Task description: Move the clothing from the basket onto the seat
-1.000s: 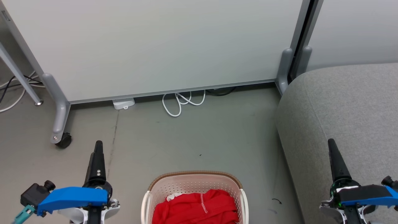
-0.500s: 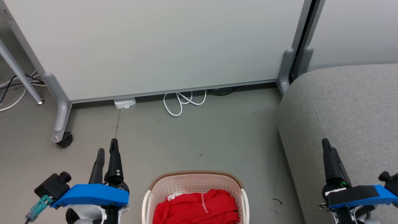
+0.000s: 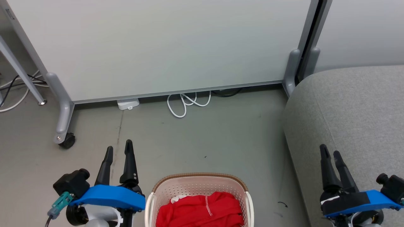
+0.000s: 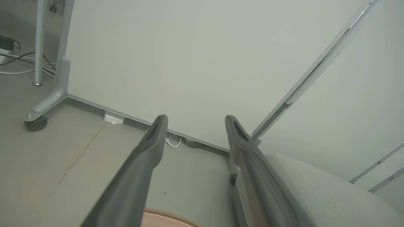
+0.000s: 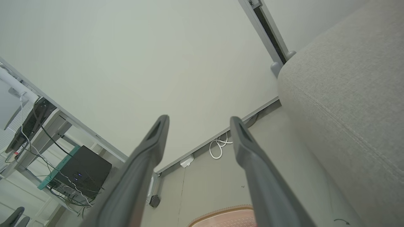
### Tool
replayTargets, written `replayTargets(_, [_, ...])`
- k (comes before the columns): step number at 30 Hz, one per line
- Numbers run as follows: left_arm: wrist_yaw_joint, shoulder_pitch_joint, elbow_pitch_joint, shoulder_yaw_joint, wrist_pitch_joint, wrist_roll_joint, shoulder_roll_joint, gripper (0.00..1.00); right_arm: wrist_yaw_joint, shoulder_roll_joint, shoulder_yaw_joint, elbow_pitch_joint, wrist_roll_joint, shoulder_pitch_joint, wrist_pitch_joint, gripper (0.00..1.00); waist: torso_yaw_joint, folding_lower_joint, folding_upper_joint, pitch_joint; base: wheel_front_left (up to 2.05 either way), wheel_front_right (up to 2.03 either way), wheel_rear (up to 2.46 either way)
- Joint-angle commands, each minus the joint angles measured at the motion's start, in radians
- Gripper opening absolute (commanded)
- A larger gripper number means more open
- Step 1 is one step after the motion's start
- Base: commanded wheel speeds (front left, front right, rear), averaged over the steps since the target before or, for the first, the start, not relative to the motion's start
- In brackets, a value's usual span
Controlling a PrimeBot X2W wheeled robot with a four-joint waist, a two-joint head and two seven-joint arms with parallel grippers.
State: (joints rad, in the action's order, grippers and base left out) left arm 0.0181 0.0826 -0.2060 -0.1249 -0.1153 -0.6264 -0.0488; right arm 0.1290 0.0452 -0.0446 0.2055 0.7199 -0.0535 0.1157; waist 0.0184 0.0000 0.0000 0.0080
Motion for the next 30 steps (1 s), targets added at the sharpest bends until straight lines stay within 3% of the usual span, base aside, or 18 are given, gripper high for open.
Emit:
replayTargets(1, [-0.006,0.024,0.007,-0.012,-0.012,0.041,-0.007,1.0,0.002,0.006,0.001,-0.009,-0.038,0.001,0.011,1.0,0.001,0.0,0.0,0.0,0.0,0.0,0.0])
replayTargets(30, [-0.066,0.032,0.008,-0.107,-0.084,0.339,-0.027,1.0,0.002,0.007,0.006,0.004,-0.351,0.017,0.084,1.0,0.012,0.0,0.0,0.004,0.0,0.0,0.0])
